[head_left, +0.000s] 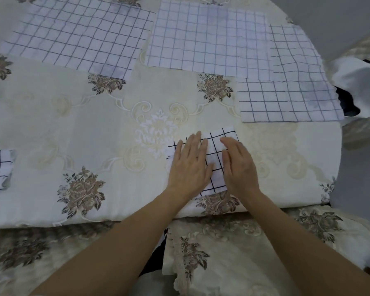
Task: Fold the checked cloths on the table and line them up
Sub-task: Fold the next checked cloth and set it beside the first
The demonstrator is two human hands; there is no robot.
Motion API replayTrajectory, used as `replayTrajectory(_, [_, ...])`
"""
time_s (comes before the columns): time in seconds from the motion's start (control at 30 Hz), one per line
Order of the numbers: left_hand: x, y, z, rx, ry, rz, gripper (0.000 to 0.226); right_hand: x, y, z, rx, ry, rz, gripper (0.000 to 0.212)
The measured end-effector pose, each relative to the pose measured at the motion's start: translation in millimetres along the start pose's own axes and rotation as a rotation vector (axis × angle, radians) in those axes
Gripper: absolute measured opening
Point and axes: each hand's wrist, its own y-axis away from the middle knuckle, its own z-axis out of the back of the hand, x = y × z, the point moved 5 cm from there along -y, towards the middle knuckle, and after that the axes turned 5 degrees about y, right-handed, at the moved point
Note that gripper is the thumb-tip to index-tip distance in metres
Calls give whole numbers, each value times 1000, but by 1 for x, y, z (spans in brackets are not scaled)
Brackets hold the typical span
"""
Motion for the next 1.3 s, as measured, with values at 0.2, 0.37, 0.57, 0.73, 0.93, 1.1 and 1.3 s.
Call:
replayTrajectory(0.2, [-4, 6, -34, 111, -103, 89, 72, -22, 1, -38, 203, 325, 210, 57])
replayTrajectory(0.37, [1, 10, -36, 119, -123, 143, 72, -25, 4, -55, 319, 378, 258, 63])
replayTrajectory(0.57, [10, 14, -29, 86, -134, 184, 75, -66, -5, -37, 362, 520, 122, 77])
replayTrajectory(0.73, [17, 17, -27, 76, -158, 192, 72, -78, -9, -25, 364, 583, 20, 80])
replayTrajectory(0.93, [16, 17, -28, 89, -136, 212, 77, 13, -11, -60, 382, 311, 272, 73])
replayTrajectory(1.1, [18, 16, -28, 92, -159, 223, 75, -15, -14, -69, 428, 392, 217, 77])
replayTrajectory(1.3, [17, 16, -30, 104, -177, 214, 81, -76, -23, -39, 397, 546, 92, 80])
